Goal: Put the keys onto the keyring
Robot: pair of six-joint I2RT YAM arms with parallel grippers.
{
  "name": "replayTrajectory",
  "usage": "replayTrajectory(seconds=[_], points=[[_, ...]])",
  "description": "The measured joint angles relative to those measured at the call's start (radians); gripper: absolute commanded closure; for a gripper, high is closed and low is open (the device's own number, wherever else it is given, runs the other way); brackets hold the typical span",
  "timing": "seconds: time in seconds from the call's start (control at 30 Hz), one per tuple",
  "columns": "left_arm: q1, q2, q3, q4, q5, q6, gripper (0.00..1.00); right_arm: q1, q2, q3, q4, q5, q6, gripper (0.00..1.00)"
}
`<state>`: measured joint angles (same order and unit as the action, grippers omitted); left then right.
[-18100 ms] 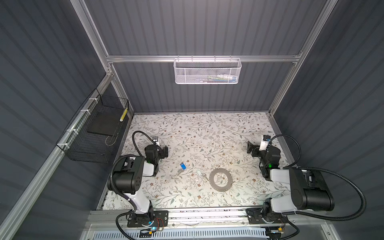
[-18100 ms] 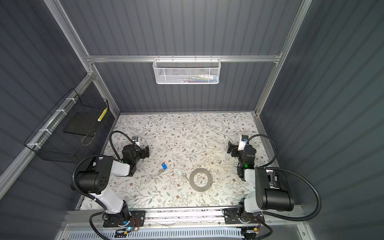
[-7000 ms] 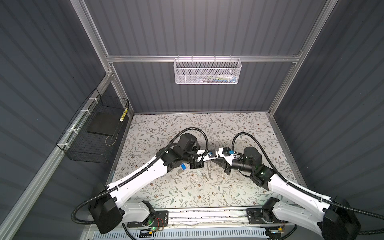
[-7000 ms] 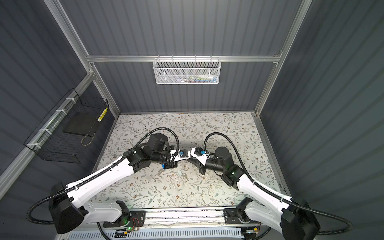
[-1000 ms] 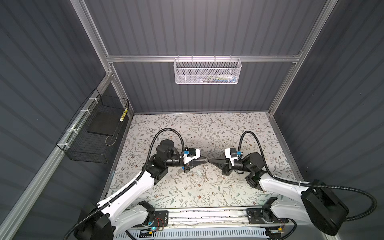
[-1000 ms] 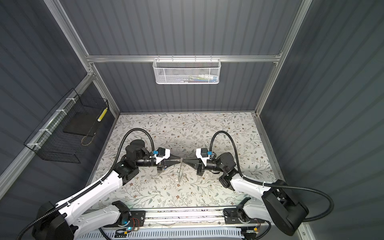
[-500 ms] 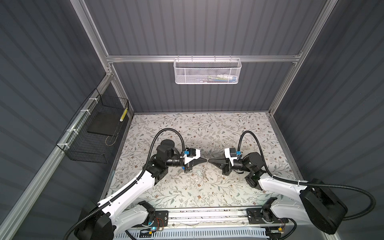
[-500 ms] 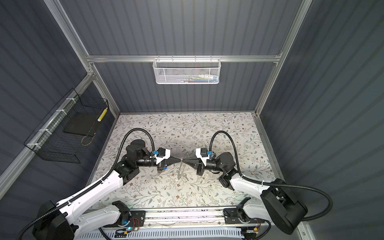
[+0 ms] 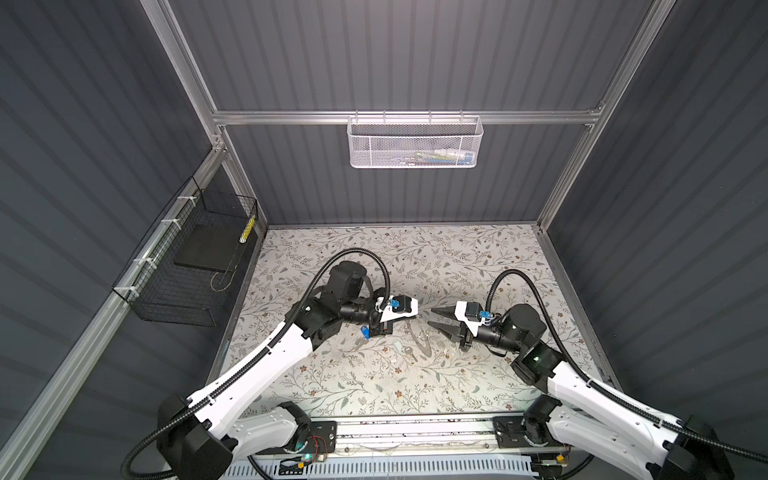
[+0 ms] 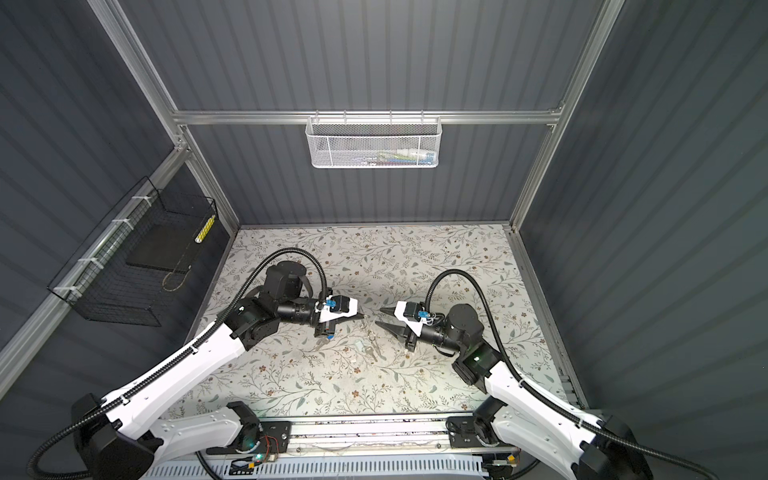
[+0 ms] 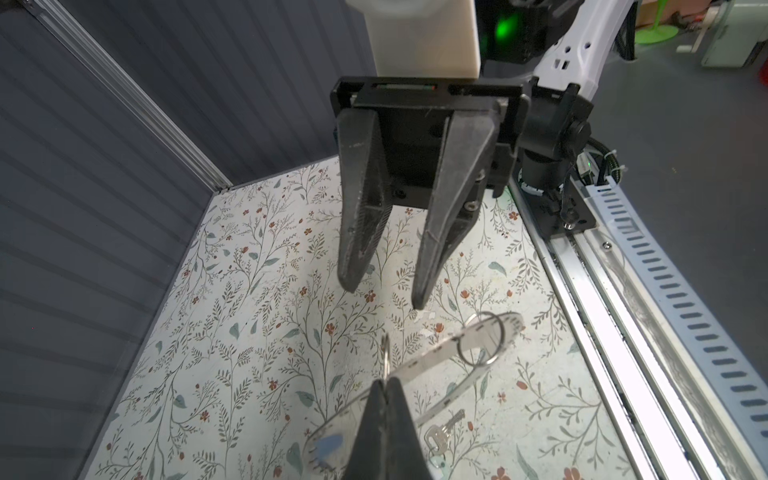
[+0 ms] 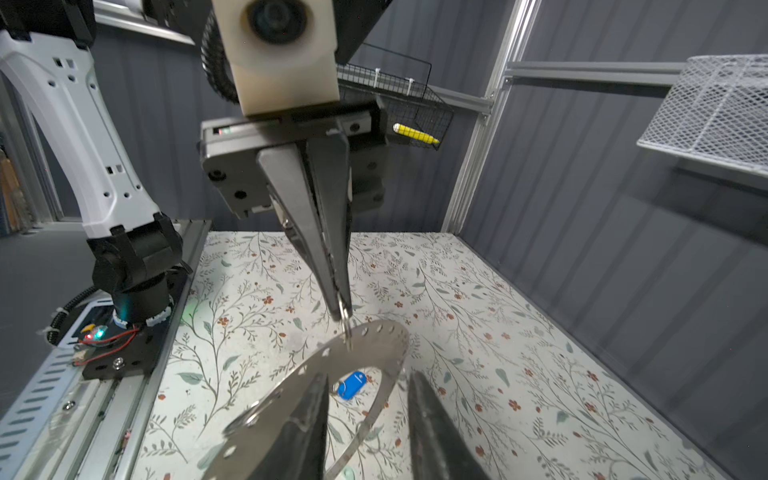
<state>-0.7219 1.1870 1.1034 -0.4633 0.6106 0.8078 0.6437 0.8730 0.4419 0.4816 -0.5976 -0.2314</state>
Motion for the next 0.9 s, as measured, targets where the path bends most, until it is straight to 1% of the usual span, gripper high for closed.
replayTrajectory(seconds=[0.13, 0.37, 0.67, 0.83, 0.9], points=[[-0.036, 0.056, 0.092, -0.126, -0.071, 0.047, 1.0, 0.005, 0.015, 0.0, -0.052, 0.003, -0.017, 0.69], [-0.07, 0.108, 0.172, -0.247, -0.135, 0.065, 1.0, 0.026, 0.066, 0.0, -0.029, -0.003, -0.011, 0.72], [-0.089, 0.14, 0.209, -0.303, -0.167, 0.064, 1.0, 0.05, 0.109, 0.0, 0.053, -0.016, 0.014, 0.78], [-0.094, 0.147, 0.219, -0.313, -0.172, 0.065, 1.0, 0.054, 0.126, 0.0, 0.093, -0.023, 0.03, 0.85], [-0.096, 0.147, 0.22, -0.318, -0.174, 0.065, 1.0, 0.055, 0.131, 0.0, 0.106, -0.025, 0.037, 0.9]])
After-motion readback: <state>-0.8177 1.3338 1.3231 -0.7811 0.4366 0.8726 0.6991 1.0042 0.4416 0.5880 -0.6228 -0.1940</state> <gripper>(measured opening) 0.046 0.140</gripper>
